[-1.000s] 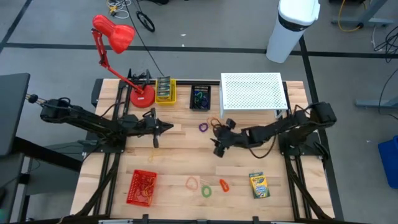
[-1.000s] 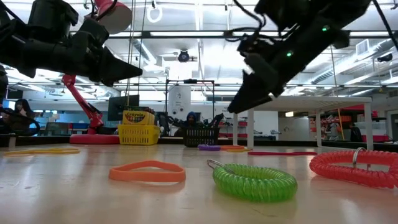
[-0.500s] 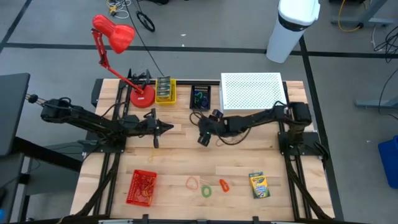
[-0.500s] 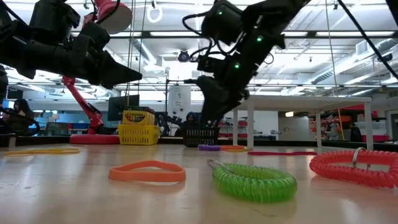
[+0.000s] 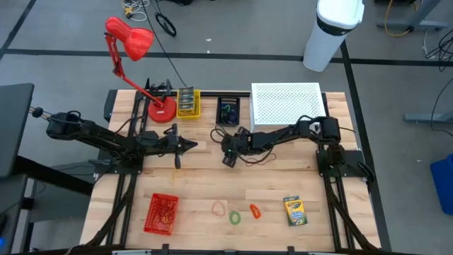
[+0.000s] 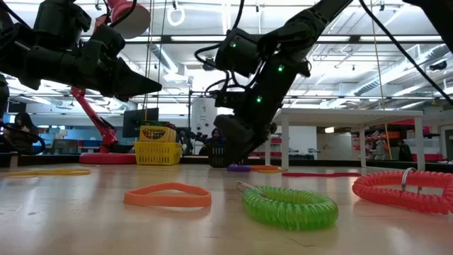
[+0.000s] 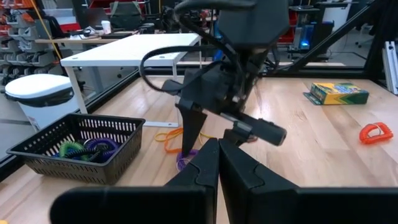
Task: Pick & Place Office Desk Supplies
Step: Put the violet spiral keychain into the black bin
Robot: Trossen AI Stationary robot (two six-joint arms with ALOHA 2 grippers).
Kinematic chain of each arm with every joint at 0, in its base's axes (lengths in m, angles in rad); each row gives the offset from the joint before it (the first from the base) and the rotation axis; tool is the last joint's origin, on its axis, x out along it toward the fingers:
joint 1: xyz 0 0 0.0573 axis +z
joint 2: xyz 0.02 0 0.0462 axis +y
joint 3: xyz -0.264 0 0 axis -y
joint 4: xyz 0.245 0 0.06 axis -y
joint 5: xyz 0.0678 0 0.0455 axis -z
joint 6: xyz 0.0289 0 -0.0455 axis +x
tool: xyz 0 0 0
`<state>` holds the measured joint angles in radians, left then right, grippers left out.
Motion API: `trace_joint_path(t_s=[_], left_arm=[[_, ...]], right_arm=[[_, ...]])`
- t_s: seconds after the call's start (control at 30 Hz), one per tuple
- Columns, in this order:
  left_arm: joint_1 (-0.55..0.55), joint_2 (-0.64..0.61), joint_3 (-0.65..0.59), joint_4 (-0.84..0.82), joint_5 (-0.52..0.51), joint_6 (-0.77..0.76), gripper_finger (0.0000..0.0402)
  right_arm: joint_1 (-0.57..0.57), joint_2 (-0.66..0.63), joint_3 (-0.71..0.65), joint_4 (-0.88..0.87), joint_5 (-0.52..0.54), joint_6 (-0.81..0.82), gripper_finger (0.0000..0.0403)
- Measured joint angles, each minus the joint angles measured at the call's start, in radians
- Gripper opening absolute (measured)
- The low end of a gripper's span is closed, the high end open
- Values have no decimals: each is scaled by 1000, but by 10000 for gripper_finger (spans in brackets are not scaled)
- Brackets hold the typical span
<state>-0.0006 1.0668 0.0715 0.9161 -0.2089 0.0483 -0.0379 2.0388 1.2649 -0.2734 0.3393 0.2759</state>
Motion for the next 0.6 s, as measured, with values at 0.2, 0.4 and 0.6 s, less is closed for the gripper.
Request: trace_joint_path(t_s=[0.2,0.4,0.6], left_arm=[[0,0,0,0,1,0,18],[0,0,0,0,1,0,18],[0,0,0,0,0,-2,18]], right_arm=[[-10,14,2,4,-31,-17,152],[-8,14,2,10,-53,-50,40],[-8,-18,12,15,-34,-78,25]])
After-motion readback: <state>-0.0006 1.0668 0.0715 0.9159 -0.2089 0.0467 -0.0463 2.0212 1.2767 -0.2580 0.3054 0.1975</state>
